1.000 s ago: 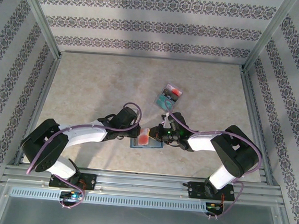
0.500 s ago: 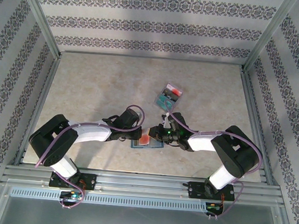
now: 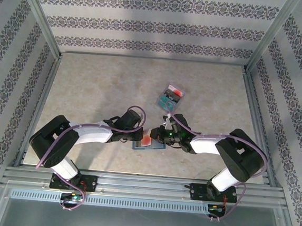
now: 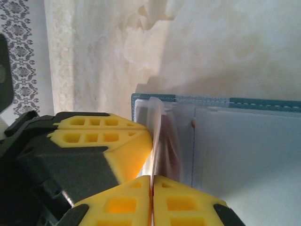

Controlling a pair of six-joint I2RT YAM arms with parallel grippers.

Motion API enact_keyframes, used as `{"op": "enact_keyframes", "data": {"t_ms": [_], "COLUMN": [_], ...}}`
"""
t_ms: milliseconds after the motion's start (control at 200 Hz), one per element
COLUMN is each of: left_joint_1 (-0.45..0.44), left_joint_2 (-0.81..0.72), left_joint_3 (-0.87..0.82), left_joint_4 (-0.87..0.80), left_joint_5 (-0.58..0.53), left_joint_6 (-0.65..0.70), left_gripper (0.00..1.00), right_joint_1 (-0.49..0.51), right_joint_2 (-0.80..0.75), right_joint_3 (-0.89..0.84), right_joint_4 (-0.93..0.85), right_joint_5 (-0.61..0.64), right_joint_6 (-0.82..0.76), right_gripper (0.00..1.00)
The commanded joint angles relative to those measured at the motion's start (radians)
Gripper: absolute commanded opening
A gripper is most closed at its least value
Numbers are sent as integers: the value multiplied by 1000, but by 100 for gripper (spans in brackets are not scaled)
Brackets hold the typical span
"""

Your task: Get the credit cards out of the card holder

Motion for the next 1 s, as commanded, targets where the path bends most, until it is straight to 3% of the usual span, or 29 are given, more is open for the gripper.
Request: {"op": "enact_keyframes", "data": {"t_ms": [0,220,650,799,994], "left_joint_1": [-13,-12,-7,-5,-5], "left_joint_2": [-3,-3,25,25,-19], "left_joint_3": [-25,-12,44,67,69], "left_joint_4": [-43,-57,-62,-62,-76], "left_joint_5": [-39,-58,-94,-105,-116], "left_joint_6": [-5,12,71,93,110], "left_gripper": [8,8,9,10,18], "right_joint_1": [-21,-36,-49,-76,-111], "right_joint_2": [-58,-109,-289,-308,-264], "right_joint_3": [-16,-2,138,229,429], "right_joint_4": [-4,-141,-604,-748,-953], "right_joint_5": [1,28,180,207,313], "right_joint_6": [-35,-93,-323,-437,-650], "right_gripper": [10,6,3,2,0]}}
